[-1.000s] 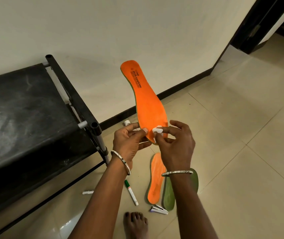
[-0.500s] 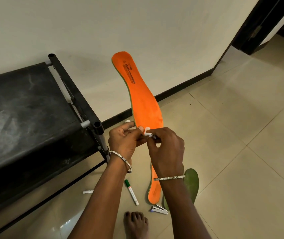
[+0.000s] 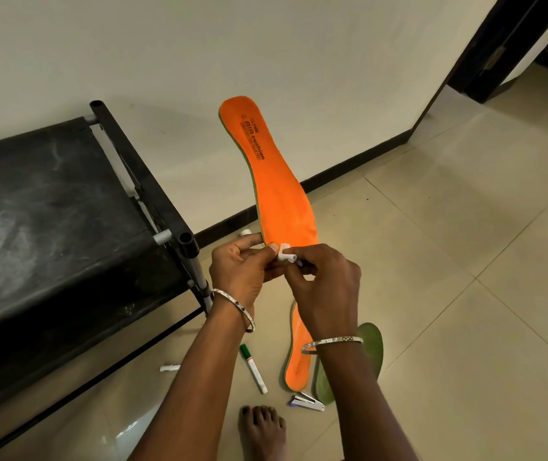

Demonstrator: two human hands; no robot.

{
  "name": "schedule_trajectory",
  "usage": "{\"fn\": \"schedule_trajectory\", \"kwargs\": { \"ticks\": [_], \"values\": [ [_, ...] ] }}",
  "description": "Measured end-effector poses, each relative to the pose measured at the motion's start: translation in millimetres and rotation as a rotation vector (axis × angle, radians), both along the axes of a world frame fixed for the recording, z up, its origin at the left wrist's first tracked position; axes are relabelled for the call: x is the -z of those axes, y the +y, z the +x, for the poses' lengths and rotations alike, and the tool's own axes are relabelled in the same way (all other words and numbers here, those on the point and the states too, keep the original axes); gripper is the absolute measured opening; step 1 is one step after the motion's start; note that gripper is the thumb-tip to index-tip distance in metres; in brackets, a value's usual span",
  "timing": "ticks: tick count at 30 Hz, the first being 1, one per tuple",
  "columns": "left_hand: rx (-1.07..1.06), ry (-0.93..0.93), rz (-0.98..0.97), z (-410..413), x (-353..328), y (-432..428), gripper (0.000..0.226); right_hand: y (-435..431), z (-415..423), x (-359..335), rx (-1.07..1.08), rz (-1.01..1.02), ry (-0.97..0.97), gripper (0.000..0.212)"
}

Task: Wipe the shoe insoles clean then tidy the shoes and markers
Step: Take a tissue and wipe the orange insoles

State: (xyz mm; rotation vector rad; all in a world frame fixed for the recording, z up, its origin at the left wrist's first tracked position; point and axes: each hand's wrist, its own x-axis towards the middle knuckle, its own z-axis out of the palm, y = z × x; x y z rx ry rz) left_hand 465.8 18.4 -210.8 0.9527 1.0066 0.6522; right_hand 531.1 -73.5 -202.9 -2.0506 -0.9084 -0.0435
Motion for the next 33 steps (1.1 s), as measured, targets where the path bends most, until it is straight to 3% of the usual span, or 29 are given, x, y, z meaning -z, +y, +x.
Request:
{"fn": "schedule_trajectory", "kwargs": {
  "ticks": [5, 13, 19, 25, 33],
  "values": [
    [-0.029, 0.0, -0.024, -0.4, -2.3, 1.7, 0.027, -13.7, 19.9, 4.7, 0.106, -0.017, 0.03, 0.009],
    [-0.008, -0.014, -0.005, -1.0, -0.9, -0.4, 0.028, 2.7, -1.8, -0.5, 0.003, 0.023, 0.04, 0.014],
    [-0.024, -0.048, -0.049, -2.0, -5.6, 0.6, 0.029, -11.4, 19.9, 3.1, 0.124, 0.01, 0.063, 0.011],
    [0.002, -0.047, -0.02, -2.3, -5.2, 0.1, 0.026, 1.9, -3.4, -4.3, 0.007, 0.047, 0.036, 0.016],
    [0.046, 0.035, 0.039, -4.4, -3.8, 6.3, 0.032, -12.8, 28.7, -0.7, 0.16, -0.005, 0.096, 0.011]
  ]
}}
